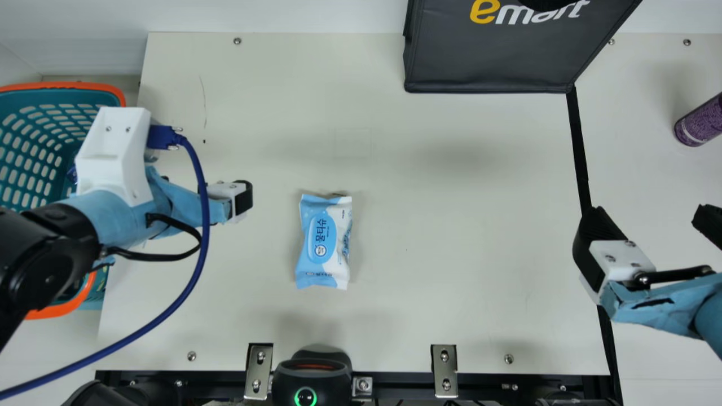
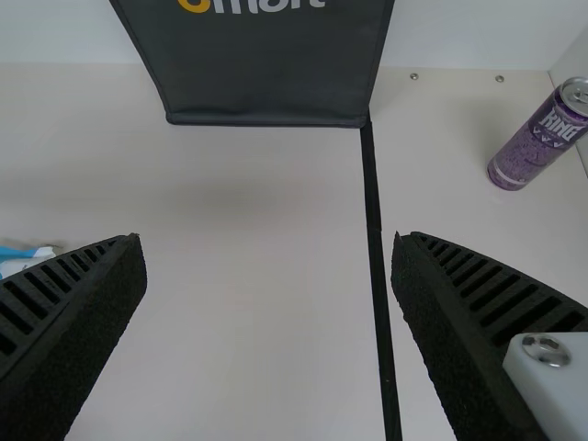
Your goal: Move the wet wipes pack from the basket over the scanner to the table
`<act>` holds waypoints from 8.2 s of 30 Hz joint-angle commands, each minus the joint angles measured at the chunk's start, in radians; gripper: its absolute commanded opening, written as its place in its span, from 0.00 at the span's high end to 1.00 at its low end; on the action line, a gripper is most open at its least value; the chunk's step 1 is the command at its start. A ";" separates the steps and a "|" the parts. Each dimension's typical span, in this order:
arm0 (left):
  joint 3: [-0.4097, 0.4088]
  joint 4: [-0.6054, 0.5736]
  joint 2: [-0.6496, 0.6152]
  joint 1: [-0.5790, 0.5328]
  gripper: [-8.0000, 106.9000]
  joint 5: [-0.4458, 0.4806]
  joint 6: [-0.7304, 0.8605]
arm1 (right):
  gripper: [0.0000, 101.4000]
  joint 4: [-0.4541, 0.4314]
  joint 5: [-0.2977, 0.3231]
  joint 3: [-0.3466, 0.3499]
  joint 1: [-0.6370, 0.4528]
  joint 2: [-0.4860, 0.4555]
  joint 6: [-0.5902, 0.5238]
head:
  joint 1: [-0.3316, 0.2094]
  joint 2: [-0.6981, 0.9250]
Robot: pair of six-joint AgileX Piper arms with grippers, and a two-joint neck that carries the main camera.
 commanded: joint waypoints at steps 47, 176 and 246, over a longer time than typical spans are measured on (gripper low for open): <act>-0.343 0.104 0.515 -0.452 1.00 0.200 -0.643 | 0.06 0.000 0.000 0.000 0.000 0.000 0.000 | -0.030 0.000; -0.134 0.192 0.631 -0.491 1.00 -0.026 -0.727 | 0.06 0.000 0.001 0.000 0.000 0.000 0.000 | -0.030 0.000; 0.004 0.185 0.564 -0.461 1.00 -0.282 -0.848 | 0.06 0.001 0.000 0.000 0.000 0.000 0.000 | -0.030 0.000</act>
